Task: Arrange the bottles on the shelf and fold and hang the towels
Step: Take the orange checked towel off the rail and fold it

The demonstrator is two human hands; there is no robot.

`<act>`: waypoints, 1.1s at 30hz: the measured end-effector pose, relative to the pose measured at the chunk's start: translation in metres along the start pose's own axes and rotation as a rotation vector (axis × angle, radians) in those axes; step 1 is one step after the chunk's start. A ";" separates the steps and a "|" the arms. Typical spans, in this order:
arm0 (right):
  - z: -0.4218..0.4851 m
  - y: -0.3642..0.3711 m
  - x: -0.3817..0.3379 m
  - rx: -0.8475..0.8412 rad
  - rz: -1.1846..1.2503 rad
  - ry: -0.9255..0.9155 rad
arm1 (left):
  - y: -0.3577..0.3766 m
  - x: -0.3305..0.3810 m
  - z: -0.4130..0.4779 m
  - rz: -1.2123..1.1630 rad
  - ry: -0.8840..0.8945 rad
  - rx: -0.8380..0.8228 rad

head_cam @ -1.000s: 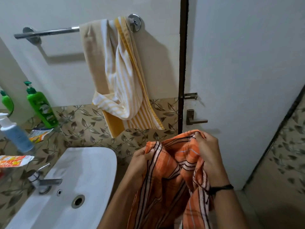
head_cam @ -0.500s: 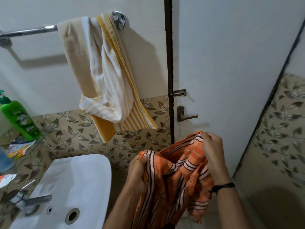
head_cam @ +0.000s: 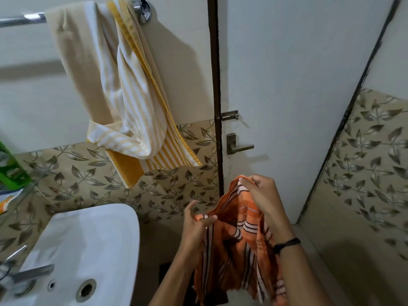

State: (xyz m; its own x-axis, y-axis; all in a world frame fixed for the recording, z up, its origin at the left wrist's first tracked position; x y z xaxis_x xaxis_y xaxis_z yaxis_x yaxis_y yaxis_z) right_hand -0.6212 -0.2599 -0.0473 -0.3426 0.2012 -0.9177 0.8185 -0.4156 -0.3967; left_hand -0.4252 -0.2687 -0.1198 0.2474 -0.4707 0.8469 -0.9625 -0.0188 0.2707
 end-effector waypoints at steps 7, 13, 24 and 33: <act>-0.005 0.008 -0.006 -0.337 -0.125 -0.054 | 0.021 0.001 0.002 0.285 0.125 -0.304; -0.012 -0.001 -0.006 -0.773 -0.386 -0.238 | 0.027 0.007 0.006 0.153 0.166 -0.129; 0.021 0.026 0.102 -0.116 0.136 0.304 | 0.017 0.021 -0.008 0.038 0.311 -0.330; -0.013 0.087 0.184 -0.534 0.643 0.698 | -0.013 0.030 -0.001 -0.009 0.275 -0.422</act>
State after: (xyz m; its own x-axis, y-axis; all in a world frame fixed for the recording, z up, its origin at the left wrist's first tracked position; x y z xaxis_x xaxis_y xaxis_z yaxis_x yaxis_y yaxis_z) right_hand -0.6075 -0.2473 -0.2506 0.4205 0.6136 -0.6684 0.9037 -0.2179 0.3685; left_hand -0.4053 -0.2815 -0.0973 0.3303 -0.2212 0.9176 -0.8451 0.3638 0.3918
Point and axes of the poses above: each hand's wrist, its own z-axis towards the middle knuckle, its own y-axis out of the palm, x = y × z, the point moved 1 cm from there along z, towards the middle knuckle, and after that the axes turned 10 degrees about -z, right-handed, at the moved point
